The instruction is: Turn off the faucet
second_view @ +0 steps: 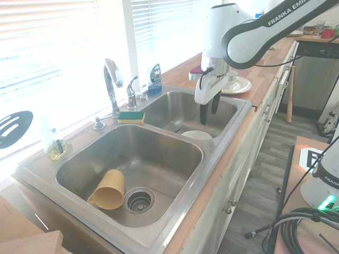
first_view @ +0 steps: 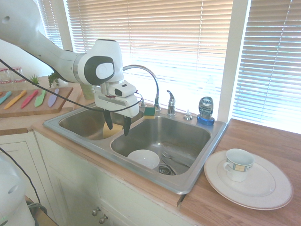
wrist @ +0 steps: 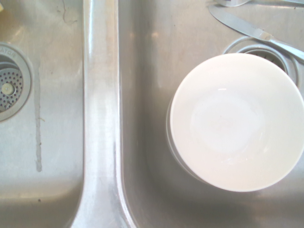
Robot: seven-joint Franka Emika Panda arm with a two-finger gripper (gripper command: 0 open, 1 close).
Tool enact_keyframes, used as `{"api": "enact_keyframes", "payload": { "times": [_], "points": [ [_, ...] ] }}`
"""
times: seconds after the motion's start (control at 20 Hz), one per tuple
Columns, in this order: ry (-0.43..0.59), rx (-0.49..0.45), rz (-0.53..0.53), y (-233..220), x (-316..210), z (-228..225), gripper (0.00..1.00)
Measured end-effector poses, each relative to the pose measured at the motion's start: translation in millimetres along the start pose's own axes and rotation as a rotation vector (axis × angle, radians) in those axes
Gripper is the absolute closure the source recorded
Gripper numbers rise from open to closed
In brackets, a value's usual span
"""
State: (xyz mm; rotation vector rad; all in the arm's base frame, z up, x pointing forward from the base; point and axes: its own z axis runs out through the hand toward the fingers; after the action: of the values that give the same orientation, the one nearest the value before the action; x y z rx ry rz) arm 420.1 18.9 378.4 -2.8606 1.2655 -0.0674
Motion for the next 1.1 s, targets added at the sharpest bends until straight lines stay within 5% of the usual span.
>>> {"api": "enact_keyframes", "payload": {
  "times": [0.2,0.25,1.1],
  "points": [
    [0.001,-0.002,-0.007,0.5,0.6,0.5,0.0],
    [0.001,-0.003,-0.008,0.5,0.6,0.5,1.0],
    [0.002,-0.002,-0.006,2.5,1.7,2.0,1.0]
  ]
}}
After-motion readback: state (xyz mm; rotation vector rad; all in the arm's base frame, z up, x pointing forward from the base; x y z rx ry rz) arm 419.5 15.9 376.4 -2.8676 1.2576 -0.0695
